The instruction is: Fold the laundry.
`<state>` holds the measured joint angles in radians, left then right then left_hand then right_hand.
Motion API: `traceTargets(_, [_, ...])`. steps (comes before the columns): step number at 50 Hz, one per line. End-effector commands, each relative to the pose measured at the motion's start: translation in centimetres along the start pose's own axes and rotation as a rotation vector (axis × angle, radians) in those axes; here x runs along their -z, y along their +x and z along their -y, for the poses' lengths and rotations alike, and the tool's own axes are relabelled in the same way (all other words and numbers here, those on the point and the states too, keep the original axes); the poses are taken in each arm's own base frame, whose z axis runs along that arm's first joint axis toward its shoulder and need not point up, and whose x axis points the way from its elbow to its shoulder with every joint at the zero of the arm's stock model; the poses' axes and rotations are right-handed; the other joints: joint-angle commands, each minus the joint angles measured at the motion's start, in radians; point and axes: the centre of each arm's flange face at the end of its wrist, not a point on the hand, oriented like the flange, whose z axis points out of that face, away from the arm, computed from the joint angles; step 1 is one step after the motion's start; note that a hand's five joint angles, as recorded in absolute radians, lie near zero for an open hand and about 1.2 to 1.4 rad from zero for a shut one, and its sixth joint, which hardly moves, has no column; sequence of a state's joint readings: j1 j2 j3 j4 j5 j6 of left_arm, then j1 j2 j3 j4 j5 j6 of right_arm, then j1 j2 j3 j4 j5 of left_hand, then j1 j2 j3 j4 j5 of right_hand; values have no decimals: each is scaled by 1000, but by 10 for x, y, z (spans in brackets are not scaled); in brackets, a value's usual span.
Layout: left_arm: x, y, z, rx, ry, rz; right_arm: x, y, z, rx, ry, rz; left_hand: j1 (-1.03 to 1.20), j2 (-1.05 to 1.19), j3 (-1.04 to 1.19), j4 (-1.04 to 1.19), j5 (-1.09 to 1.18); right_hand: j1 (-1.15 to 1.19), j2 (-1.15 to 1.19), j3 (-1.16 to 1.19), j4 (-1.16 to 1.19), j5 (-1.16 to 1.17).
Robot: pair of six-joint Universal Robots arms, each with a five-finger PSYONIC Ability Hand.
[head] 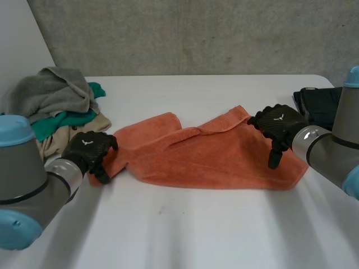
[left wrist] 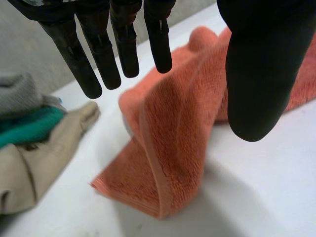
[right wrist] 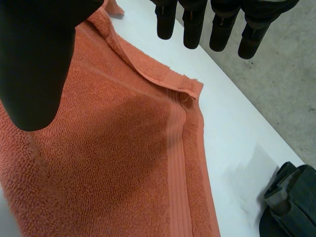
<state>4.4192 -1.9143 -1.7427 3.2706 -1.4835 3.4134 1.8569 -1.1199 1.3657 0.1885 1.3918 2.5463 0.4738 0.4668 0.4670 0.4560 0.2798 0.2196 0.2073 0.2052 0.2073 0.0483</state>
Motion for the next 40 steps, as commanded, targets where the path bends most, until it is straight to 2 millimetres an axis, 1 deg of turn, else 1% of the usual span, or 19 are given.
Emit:
traceTargets(1, [-29, 3, -17, -2, -46, -12, 1, 1, -8, -7, -31, -10, 112, 119, 118, 129, 131, -45, -33, -31, -33, -48])
traceTargets(4, [-32, 4, -15, -5, -39, -15, 2, 5, -8, -8, -29, -21, 440, 447, 447, 458, 459, -45, -33, -31, -33, -48])
traceTargets(5, [-31, 5, -14, -11, -32, -19, 2, 7, -7, -7, -24, -28, 778, 785, 785, 796, 798, -45, -33, -31, -33, -48])
traceTargets(6, [-31, 5, -13, -13, -29, -18, 2, 8, -6, -7, -22, -31, 921, 928, 928, 939, 940, -45, -33, -31, -33, -48])
traceTargets(8, [-29, 5, -9, -20, -18, -13, 3, 11, -3, -4, -11, -36, 922, 929, 929, 940, 942, -45, -33, -31, -33, -48])
traceTargets(12, [-13, 1, 6, -38, 17, 15, 4, 20, 12, 7, 36, -63, 922, 929, 929, 940, 942, -45, -33, -31, -33, -48])
traceTargets(16, [21, 3, 39, -70, 138, 14, 3, 23, 32, 19, 98, -61, 922, 929, 929, 940, 942, -45, -33, -31, -33, -48])
traceTargets(17, [36, 7, 52, -88, 190, 0, -1, 20, 39, 19, 120, -39, 922, 929, 929, 940, 942, -45, -33, -31, -33, -48])
traceTargets(19, [53, 10, 66, -108, 247, -13, -6, 15, 44, 19, 138, -6, 922, 929, 929, 940, 942, -45, -33, -31, -33, -48])
traceTargets(21, [77, 16, 83, -137, 328, -39, -13, 0, 51, 13, 158, 74, 922, 929, 929, 940, 942, -45, -33, -31, -33, -48])
traceTargets(23, [91, 20, 90, -159, 371, -60, -18, -14, 54, 8, 166, 138, 922, 929, 929, 940, 942, -45, -33, -31, -33, -48])
traceTargets(24, [103, 23, 96, -180, 404, -79, -24, -29, 55, 6, 176, 201, 922, 929, 929, 940, 942, -45, -33, -31, -33, -48])
traceTargets(29, [127, 33, 99, -231, 430, -132, -44, -74, 55, 7, 209, 340, 922, 929, 929, 940, 942, -45, -33, -31, -33, -48])
traceTargets(31, [133, 37, 99, -244, 431, -149, -53, -87, 51, 11, 207, 362, 922, 929, 929, 940, 942, -45, -33, -31, -33, -48])
traceTargets(32, [138, 40, 99, -257, 433, -155, -61, -101, 44, 18, 199, 382, 922, 929, 929, 940, 942, -45, -33, -31, -33, -48])
traceTargets(35, [142, 42, 97, -269, 425, -159, -71, -118, 35, 32, 180, 397, 922, 929, 929, 940, 942, -45, -33, -31, -33, -48])
traceTargets(37, [142, 42, 95, -278, 418, -152, -81, -129, 27, 60, 163, 370, 922, 929, 929, 940, 942, 107, 119, 121, 119, 103])
traceTargets(39, [141, 41, 94, -283, 412, -145, -88, -127, 26, 79, 159, 317, 922, 929, 929, 940, 942, 487, 499, 502, 499, 484])
traceTargets(40, [139, 40, 92, -286, 404, -144, -95, -117, 31, 87, 173, 232, 922, 929, 929, 940, 942, 1036, 1048, 1050, 1048, 1032])
